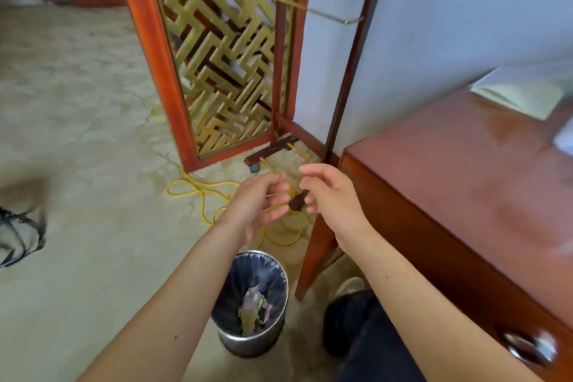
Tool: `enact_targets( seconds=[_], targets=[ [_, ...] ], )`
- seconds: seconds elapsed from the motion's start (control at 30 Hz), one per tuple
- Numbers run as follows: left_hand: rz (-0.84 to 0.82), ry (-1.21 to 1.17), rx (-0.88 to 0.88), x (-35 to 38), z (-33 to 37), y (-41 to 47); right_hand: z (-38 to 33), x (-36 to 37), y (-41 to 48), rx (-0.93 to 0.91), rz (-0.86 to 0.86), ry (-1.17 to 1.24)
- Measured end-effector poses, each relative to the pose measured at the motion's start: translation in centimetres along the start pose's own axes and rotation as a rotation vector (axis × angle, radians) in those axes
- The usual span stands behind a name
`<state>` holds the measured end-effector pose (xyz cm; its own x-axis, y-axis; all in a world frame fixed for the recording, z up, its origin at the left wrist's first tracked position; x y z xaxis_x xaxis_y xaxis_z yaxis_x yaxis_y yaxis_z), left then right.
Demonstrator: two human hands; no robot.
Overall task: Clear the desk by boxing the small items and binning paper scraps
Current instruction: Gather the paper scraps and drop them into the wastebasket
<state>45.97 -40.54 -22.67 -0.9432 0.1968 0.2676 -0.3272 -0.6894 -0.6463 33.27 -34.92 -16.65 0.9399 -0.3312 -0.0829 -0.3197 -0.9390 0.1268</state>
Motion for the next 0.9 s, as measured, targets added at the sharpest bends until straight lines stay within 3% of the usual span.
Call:
enact_targets(
  seconds=[0.2, 0.47, 0.9],
  targets=[
    [-0.169, 0.106, 0.129, 8.4, 4.9, -5.6, -7.7, -6.3, -1.6, -0.198, 0.113, -0.019],
    [-0.375, 0.291, 0.157, 20.7, 4.3, -10.9, -13.5, -18.3, -6.9, -0.351, 0.336, -0.112],
    [-0.731, 0.602, 0.083, 42.3, -5.2, -17.0, -13.8, -37.7, -18.5, -0.254, 0.761, -0.346]
  ],
)
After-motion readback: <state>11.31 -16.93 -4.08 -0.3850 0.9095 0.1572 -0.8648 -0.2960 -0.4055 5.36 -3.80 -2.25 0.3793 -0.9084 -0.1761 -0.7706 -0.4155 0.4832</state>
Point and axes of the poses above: each hand's wrist, its own y-axis towards the middle knuckle, its own x-axis out of the palm, z = x × y, the point moved 9 cm from there along y, towards the middle knuckle, and after that the axes turned 15 degrees about -x, right-handed, at the moved point
